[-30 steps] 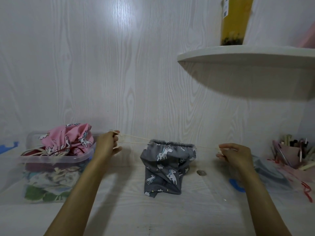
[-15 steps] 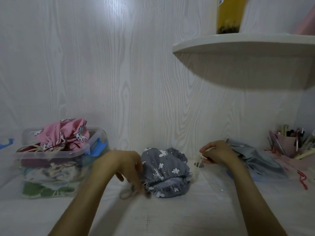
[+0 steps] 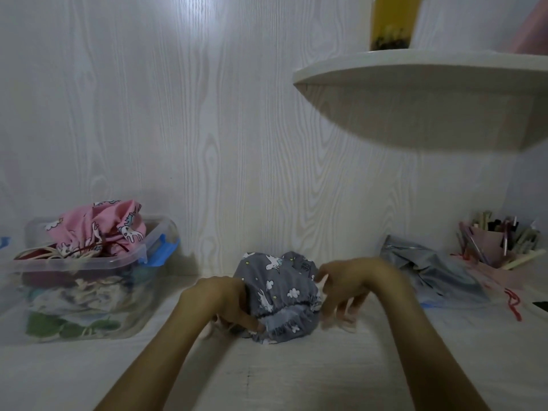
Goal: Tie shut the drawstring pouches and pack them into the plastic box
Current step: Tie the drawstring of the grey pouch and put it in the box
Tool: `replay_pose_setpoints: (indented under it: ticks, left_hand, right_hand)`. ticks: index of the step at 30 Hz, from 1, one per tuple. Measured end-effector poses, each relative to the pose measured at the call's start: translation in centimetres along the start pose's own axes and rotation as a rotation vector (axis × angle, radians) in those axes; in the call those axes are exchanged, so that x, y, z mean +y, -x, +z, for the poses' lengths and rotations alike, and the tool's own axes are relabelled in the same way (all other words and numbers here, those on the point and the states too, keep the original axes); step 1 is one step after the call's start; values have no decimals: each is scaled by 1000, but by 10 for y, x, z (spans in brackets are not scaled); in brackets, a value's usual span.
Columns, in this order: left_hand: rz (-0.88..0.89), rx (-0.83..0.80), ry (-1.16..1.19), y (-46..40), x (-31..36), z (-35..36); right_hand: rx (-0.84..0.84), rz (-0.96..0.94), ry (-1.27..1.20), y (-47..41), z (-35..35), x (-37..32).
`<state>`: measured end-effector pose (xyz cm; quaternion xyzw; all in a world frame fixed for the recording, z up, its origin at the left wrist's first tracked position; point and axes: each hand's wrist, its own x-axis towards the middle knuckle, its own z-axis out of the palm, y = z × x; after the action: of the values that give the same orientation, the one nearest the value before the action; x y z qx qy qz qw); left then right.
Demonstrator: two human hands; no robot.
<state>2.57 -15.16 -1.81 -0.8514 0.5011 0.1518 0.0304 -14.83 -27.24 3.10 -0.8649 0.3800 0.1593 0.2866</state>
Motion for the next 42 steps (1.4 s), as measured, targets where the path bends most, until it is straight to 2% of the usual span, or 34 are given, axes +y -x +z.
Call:
replay_pose_setpoints:
  ticks: [2,4,6,9,12,16,17,21,23,26,29,31,34,38,40,42]
  left_hand:
    - [13,-136,95,3,-1,1]
    - [16,-227,129,5,-5,1]
    - [55,-160,98,0,-8,2]
    - [122,50,51,-9,-17,1]
    - [137,140,275,-10,-28,-6]
    - [180,329,437,-3,-40,-18]
    - [208,346,507,0,-41,-21]
    - [358,247,854,12,-41,-29]
    - [333,365,921,14,-38,-32]
    - [181,705,882,7,-34,-34]
    - [59,944,848,1,-41,-33]
    - [18,1038,877,1,-48,-34]
    - [45,1062,1005,2,-44,-37]
    - [6,1132,1157,3,-36,-35]
    - [15,1125,1225,5,-37,-34]
    - [64,1014,1280,6,-37,-35]
  right_hand:
    - [-75,105,55,-16,10,1]
    - [-40,99,43,-25,13,4]
    - [50,15,-47,-26,8,8]
    - [131,-74,-269,-14,0,11]
    - [194,-175,-453,-2,-8,20]
    - [277,-397,-815,2,-13,27]
    - [332,-407,-875,-1,-14,27]
    - [526,-400,-1014,-15,-14,27]
    - [549,-390,-1066,-21,-14,27]
    - [593,-369,-1097,-26,-13,25]
    - [686,-338,-1158,-27,-15,29]
    - [772,-284,-1173,-23,-17,35]
    - [905,-229,-1130,-17,-19,39]
    - [985,-252,-1010,-22,-15,34]
    - [935,-216,-818,-25,-13,36]
    - [750,-113,-561,-26,-12,38]
